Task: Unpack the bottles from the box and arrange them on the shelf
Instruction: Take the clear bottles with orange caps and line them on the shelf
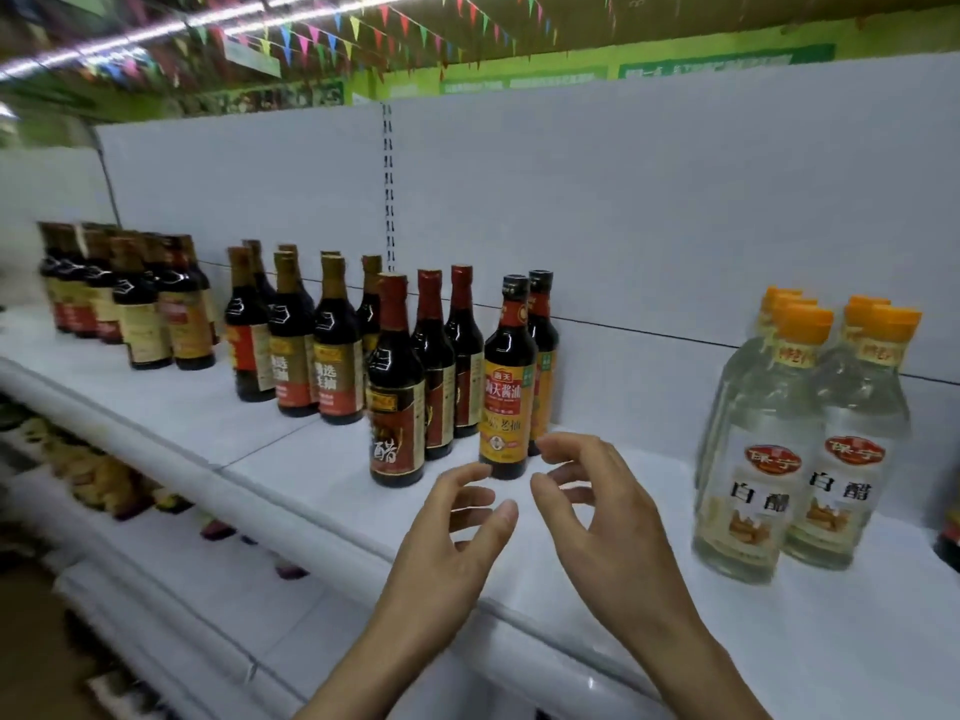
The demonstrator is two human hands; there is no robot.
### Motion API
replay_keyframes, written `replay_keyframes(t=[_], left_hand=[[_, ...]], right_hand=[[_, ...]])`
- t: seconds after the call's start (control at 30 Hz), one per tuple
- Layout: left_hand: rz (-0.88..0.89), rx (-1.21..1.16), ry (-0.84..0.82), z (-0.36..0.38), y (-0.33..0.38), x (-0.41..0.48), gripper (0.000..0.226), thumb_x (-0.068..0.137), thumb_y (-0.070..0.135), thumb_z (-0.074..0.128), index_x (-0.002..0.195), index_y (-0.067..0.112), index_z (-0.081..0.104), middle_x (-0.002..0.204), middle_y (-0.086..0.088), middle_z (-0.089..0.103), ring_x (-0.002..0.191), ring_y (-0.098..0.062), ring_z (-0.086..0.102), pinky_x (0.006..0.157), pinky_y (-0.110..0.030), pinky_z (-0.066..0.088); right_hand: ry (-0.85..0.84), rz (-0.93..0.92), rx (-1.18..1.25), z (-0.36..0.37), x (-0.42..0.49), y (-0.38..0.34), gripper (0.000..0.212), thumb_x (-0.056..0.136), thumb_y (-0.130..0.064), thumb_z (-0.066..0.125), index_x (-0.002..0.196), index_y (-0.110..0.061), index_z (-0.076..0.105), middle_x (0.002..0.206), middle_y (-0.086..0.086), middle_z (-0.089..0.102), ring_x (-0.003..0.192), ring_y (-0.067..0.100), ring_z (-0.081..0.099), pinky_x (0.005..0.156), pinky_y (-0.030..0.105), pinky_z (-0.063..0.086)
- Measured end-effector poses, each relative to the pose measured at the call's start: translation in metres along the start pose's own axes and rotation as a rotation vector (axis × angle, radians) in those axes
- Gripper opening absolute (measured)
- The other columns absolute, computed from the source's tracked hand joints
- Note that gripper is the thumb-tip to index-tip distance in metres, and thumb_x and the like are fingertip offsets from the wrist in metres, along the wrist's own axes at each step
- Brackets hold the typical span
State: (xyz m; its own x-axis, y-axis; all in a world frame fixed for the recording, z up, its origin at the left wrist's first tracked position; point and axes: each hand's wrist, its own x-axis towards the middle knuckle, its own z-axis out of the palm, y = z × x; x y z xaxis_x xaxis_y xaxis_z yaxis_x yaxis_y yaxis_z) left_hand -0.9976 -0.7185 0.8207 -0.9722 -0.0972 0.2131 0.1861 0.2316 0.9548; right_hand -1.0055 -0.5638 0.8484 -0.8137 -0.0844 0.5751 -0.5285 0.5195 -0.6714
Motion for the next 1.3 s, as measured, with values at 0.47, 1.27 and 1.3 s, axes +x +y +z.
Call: replay_keyframes(t=[0.47,1.27,1.3], left_hand=[[-0.142,0.052,0.565,-0.105,-0.039,-0.054,0.045,0.085,0.055,0.059,0.128,0.039,0.056,0.120,0.015,0.064,0.107,0.007,0.063,0.093,-0.024,0.057],[-0.722,-0.016,1.068,-0.182,-0.224,-0.292,0.037,0.096,0.039,0.063,0.131,0.036,0.053,0.117,0.012,0.065,0.106,0.002,0.062,0.100,-0.035,0.055],[-0.745,-0.022,1.065,-0.183,-0.234,-0.301,0.037,0.097,0.041,0.063,0.132,0.037,0.053,0.117,0.013,0.065,0.106,0.004,0.061,0.099,-0.033,0.054]], right_hand=[[-0.506,-0.042,0.441,0.158,0.007,-0.036,0.026,0.098,-0.032,0.060,0.123,-0.041,0.057,0.122,-0.021,0.060,0.109,-0.004,0.059,0.088,0.018,0.051],[-1.295,-0.063,0.216,0.361,-0.225,-0.034,0.036,0.100,-0.037,0.058,0.135,-0.028,0.054,0.124,-0.009,0.060,0.108,0.005,0.060,0.097,0.034,0.053],[-1.315,-0.058,0.207,0.368,-0.237,-0.030,0.036,0.100,-0.037,0.058,0.135,-0.029,0.054,0.125,-0.008,0.060,0.108,0.005,0.060,0.096,0.034,0.054]])
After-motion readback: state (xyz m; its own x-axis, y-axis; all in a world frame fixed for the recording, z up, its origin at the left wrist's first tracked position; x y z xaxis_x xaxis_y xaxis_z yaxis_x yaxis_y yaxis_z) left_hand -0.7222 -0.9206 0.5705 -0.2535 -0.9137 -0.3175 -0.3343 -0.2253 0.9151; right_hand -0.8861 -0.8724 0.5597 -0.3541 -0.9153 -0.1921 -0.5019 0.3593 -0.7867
